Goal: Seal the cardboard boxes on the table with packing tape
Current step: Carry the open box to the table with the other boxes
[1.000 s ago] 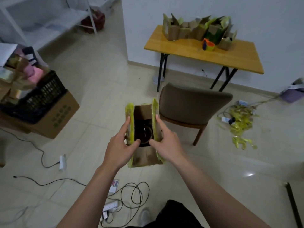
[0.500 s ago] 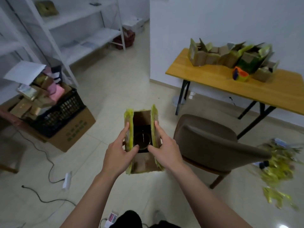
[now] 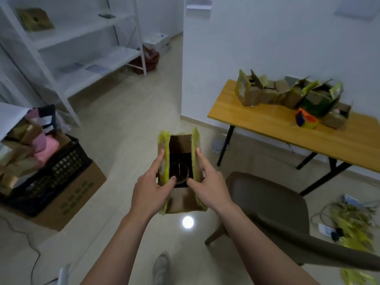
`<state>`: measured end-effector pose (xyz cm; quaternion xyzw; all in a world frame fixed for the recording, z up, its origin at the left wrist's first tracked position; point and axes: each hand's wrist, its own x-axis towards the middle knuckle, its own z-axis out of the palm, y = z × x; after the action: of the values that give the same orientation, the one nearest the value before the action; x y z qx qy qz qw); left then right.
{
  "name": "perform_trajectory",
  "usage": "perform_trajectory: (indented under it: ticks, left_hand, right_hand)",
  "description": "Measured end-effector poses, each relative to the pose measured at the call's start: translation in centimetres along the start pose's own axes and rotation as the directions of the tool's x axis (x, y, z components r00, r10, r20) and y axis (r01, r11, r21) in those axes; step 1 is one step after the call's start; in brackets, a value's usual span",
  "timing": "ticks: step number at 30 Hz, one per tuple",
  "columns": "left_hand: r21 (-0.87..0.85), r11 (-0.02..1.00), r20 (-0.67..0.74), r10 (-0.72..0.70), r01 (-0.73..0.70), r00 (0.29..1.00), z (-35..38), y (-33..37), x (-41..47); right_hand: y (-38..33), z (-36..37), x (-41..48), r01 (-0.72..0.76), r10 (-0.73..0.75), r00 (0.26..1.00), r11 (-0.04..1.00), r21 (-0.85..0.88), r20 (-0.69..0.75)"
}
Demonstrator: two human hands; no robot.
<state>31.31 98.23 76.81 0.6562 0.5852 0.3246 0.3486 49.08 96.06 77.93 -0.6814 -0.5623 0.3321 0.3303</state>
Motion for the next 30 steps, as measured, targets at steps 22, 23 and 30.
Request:
perform_trajectory:
  ticks: [22, 23, 30]
  left_hand:
    - [0.062, 0.968, 0.318, 0.213, -0.245, 0.924, 10.6, 7.2, 34.9]
    - [0.071, 0.964, 0.33, 0.218, -0.255, 0.918, 11.8, 8.1, 36.3]
    - [0.066, 0.941, 0.405, 0.279, -0.332, 0.871, 19.3, 13.5, 45.5]
  right_hand:
    - [3.8, -9.4, 28.0, -0.208, 0.259, 0.922, 0.958, 0.196, -0.288]
    - [4.4, -10.6, 29.3, -0.212, 0.268, 0.917, 0.955, 0.208, -0.295]
    - [8.4, -18.0, 36.9, -0.244, 0.334, 0.87, 0.931, 0.273, -0.363]
